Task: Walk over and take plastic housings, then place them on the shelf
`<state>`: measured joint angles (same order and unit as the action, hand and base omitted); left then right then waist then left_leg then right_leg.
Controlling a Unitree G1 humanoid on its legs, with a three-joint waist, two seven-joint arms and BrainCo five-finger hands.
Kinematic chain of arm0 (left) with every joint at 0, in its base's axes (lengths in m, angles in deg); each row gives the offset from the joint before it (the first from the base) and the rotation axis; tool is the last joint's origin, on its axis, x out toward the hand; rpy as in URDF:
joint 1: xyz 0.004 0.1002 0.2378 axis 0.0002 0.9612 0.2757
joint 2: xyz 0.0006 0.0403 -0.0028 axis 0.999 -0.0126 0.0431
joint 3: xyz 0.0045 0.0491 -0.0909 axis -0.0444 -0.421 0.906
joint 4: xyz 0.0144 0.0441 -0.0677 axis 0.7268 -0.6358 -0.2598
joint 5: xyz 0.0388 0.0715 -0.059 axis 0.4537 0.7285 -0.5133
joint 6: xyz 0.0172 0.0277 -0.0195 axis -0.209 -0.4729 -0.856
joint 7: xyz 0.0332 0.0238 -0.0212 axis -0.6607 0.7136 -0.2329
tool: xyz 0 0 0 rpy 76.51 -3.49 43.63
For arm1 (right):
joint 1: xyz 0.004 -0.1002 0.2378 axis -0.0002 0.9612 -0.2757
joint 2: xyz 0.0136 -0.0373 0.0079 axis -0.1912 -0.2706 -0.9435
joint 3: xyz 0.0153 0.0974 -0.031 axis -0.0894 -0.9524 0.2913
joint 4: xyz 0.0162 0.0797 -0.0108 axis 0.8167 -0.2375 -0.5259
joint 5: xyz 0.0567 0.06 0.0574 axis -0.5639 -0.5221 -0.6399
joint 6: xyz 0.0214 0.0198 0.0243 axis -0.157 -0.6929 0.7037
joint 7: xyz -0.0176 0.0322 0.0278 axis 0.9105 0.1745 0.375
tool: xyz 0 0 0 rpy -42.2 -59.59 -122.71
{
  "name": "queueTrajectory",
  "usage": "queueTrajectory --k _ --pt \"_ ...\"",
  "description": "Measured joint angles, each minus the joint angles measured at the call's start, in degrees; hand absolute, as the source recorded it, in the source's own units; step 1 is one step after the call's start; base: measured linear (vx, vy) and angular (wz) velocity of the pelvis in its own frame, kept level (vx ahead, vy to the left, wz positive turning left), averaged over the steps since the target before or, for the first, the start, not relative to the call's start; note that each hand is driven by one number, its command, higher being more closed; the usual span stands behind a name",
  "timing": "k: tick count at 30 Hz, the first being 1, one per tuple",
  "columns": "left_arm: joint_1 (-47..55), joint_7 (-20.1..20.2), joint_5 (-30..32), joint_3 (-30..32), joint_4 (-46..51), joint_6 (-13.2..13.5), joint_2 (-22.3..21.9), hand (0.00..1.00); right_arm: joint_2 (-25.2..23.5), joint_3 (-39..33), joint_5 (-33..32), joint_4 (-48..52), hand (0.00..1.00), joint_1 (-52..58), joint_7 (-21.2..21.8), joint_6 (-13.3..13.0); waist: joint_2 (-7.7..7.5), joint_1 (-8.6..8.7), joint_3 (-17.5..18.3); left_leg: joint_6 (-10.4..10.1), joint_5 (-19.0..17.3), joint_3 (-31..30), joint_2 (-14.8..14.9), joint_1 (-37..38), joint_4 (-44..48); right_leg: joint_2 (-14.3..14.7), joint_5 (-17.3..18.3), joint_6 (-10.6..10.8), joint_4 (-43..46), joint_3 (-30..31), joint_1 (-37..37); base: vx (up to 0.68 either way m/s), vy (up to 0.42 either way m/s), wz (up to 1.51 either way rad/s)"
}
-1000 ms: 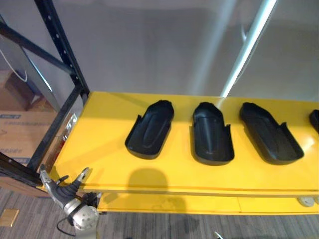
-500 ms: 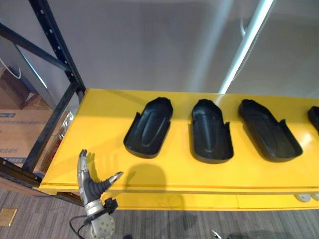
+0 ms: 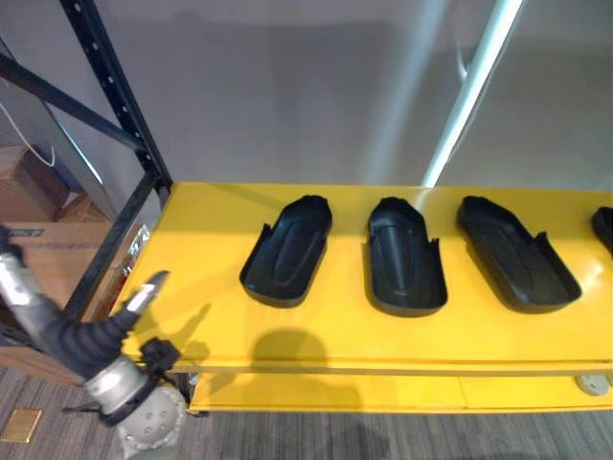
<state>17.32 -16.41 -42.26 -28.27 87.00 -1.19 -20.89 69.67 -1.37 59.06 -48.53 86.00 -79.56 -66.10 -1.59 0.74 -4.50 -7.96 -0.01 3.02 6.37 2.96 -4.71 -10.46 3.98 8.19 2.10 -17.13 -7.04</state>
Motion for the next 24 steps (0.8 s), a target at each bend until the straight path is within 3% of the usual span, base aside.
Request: queueTrajectory --k 4,6,9,17,22,24 --pt "-0.11 -2.84 0.79 7.39 -1.91 -0.88 -0.77 0.00 0.02 -0.49 0.50 0.06 0.00 -0.03 -0.01 -0.04 0.18 -0.43 0.36 -0.07 0.06 -0.91 0.06 -0.21 -0.02 0.15 0.10 -0.16 0.01 -0.14 -0.27 -0.02 -0.011 0.09" --pt "-0.04 -4.66 0.47 11.62 -6.90 -2.42 -3.54 0.00 0.19 -0.66 0.53 0.06 0.00 0.22 -0.06 -0.04 0.52 -1.16 0.58 -0.15 0.13 -1.20 0.08 -0.28 -0.23 0.24 0.28 -0.46 0.01 -0.22 -0.39 -0.02 -0.013 0.06" --pt "0.17 -5.53 -2.73 12.85 -10.33 -3.19 -5.75 0.00 0.20 -0.80 1.04 0.06 0.00 0.57 -0.10 -0.03 0.49 -1.52 0.68 -0.38 0.43 -2.59 0.20 -0.84 -0.25 0.54 0.71 -1.14 0.01 -0.76 -0.80 -0.02 -0.027 0.22" --pt "0.89 -6.78 -5.83 15.83 -13.22 -3.15 -6.15 0.00 0.13 -2.24 1.22 0.94 0.00 -1.03 -0.14 -0.03 0.83 -1.94 0.74 -0.79 0.84 -3.27 0.98 -1.18 -0.25 1.47 0.80 -1.27 0.01 -1.60 -0.90 0.00 -0.009 0.04" --pt "0.89 -6.98 -13.42 19.48 -29.30 -4.44 -7.27 0.00 -0.16 -3.52 1.28 1.85 0.00 -0.30 -0.19 0.00 0.94 -2.35 0.72 -0.82 0.88 -3.31 1.04 -1.20 -0.25 1.51 0.80 -1.27 0.01 -1.79 -0.98 0.00 0.000 0.00" --pt "1.22 -4.26 -17.88 18.12 -40.55 -5.16 -7.67 0.00 -1.01 -4.39 1.24 3.11 0.00 0.19 -0.20 0.12 0.65 -2.63 0.84 -0.79 0.86 -3.20 1.05 -1.22 -0.25 1.45 0.81 -1.26 0.02 -1.89 -1.00 0.00 0.000 0.00"
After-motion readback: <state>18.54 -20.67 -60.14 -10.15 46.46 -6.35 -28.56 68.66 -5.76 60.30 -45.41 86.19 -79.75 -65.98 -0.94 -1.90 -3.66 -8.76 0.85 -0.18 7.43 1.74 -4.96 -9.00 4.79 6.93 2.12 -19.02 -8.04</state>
